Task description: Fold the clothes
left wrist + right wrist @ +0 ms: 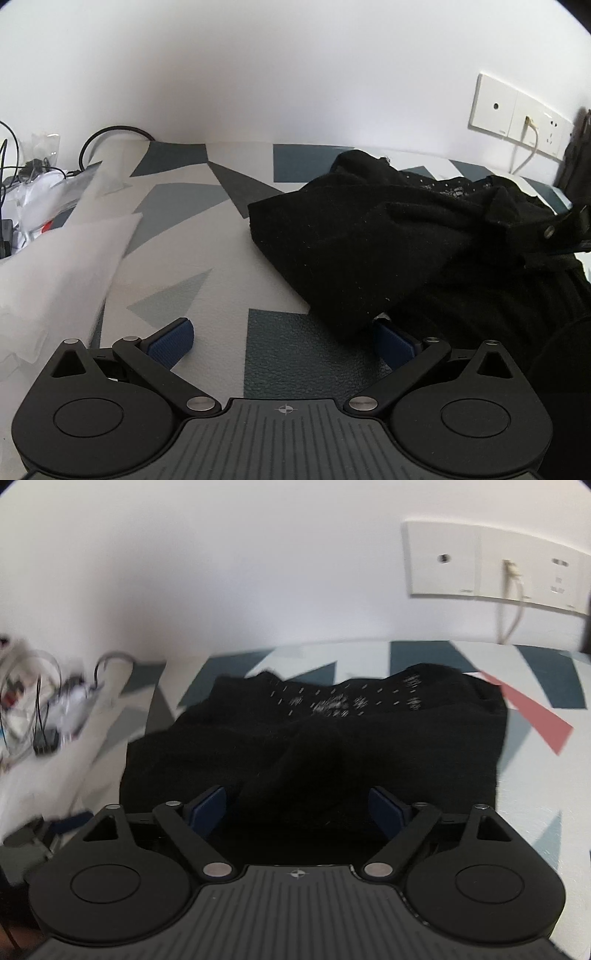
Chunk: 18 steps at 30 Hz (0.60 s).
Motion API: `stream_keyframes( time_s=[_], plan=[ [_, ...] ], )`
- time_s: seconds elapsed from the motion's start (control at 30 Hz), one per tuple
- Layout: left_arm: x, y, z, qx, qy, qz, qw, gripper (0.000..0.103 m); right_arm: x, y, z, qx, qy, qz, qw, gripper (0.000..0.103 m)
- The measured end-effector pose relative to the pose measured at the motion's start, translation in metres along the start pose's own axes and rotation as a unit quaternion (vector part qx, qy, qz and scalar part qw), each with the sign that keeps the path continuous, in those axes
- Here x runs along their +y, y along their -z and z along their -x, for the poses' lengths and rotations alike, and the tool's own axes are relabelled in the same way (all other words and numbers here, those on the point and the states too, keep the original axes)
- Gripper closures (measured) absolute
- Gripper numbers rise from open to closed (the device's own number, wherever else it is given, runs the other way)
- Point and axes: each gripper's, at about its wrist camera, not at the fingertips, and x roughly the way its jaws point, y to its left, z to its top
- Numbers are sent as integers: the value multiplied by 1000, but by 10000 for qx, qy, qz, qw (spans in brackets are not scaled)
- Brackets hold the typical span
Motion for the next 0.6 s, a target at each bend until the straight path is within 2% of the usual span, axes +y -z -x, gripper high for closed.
stream_keyframes(
  time_s=[0.07, 0.1, 0.13, 0.2, 0.23, 0.3, 0.4, 0.47, 0.6],
  plan=[
    [0, -2, 0, 67, -23, 26, 10000, 1, 3, 0, -9, 175, 60, 124, 9998, 18],
    [0, -3, -1, 106, -31, 43, 9999, 1, 3, 0, -12, 262, 76, 198, 9994, 31],
    [0, -4, -1, 140, -33, 65, 9999, 1, 3, -1, -14, 329, 95, 288, 9990, 57],
    [0, -5, -1, 170, -28, 71, 9998, 1, 2, -6, -11, 175, 230, 521, 9982, 88],
    [1, -5, -1, 173, -25, 59, 9998, 1, 1, -10, -7, 1, 357, 624, 9974, 89],
    [1, -6, -3, 153, -60, 25, 9999, 1, -9, -20, 10, -626, 738, 674, 9930, 91],
    [2, -9, -6, 134, -174, 71, 9997, 1, -36, -37, 34, -1463, 1559, 552, 9753, 94],
    [1, -12, -8, 155, -222, 212, 9994, 1, -61, -42, 46, -1734, 1892, 275, 9661, 94],
    [-5, -21, -11, 175, -122, 220, 9995, 1, -111, -49, 64, -1663, 2252, -401, 9592, 94]
  ],
)
